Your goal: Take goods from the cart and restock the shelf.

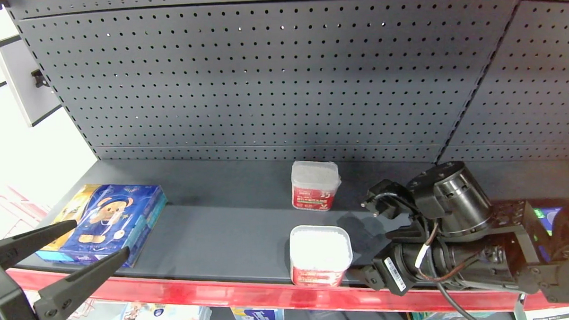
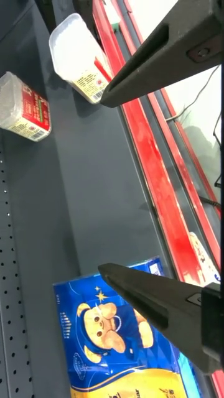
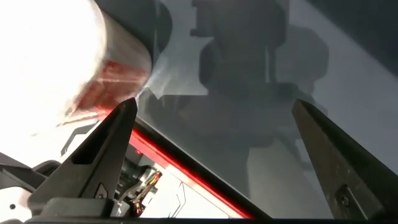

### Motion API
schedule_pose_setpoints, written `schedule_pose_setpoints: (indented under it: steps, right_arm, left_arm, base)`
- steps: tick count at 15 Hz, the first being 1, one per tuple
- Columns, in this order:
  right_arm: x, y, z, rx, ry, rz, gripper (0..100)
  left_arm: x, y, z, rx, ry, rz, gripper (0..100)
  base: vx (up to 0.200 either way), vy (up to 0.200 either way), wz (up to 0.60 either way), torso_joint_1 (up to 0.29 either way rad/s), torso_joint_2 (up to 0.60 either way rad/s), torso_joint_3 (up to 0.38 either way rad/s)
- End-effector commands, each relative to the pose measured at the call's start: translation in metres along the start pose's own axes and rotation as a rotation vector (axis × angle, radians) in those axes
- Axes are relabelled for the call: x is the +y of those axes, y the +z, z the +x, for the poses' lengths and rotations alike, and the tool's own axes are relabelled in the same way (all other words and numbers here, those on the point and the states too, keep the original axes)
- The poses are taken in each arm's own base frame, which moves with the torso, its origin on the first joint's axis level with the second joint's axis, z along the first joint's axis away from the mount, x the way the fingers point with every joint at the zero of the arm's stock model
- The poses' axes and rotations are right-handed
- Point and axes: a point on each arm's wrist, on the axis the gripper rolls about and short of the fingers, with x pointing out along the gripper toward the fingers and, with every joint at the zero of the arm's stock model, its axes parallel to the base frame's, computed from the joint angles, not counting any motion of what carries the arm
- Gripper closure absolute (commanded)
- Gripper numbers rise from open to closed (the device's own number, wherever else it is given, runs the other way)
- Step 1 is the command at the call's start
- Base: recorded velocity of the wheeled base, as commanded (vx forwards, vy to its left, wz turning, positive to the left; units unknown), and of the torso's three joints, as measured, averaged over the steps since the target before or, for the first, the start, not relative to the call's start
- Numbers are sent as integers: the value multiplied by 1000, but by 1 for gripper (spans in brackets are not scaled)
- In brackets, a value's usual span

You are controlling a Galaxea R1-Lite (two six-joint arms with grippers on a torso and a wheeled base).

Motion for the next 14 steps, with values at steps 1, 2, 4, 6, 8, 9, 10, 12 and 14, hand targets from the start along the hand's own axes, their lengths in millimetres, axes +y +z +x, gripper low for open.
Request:
schedule_pose_setpoints:
  steps: [1, 2, 4, 6, 8, 9, 10, 12, 14]
  right_arm:
    - [-4, -5, -14, -25, -3, 9, 0]
    - [-8, -7, -22, -47, -13, 21, 0]
    - [-18, -11, -39, -113, -52, 45, 0]
    - [-35, -22, -76, -252, -108, 51, 0]
    - [-51, -47, -106, -310, -210, 32, 0]
    - [-51, -48, -107, -312, -215, 31, 0]
    - [-58, -74, -131, -362, -331, 55, 0]
    - [-62, -95, -162, -356, -470, 111, 0]
    - [-60, -120, -190, -344, -561, 175, 0]
  left_arm:
    - [0, -3, 2, 13, -1, -2, 0]
    - [0, -4, 1, 15, 0, -3, 0]
    - [0, -9, 0, 27, 0, -4, 0]
    - [-1, -26, -10, 39, 4, -3, 0]
    - [-2, -36, -18, 63, 9, -10, 0]
    - [-2, -36, -19, 65, 9, -10, 0]
    - [-3, -39, -33, 50, 38, -21, 0]
    - [-4, -48, -54, 73, 142, -24, 0]
    - [-7, -62, -78, 117, 177, -29, 0]
  base:
    - [0, 0, 0, 0, 0, 0]
    - [0, 0, 0, 0, 0, 0]
    - [0, 0, 0, 0, 0, 0]
    - [0, 0, 0, 0, 0, 0]
    - [0, 0, 0, 0, 0, 0]
    - [0, 0, 0, 0, 0, 0]
    - [0, 0, 0, 0, 0, 0]
    - [0, 0, 0, 0, 0, 0]
    - [0, 0, 0, 0, 0, 0]
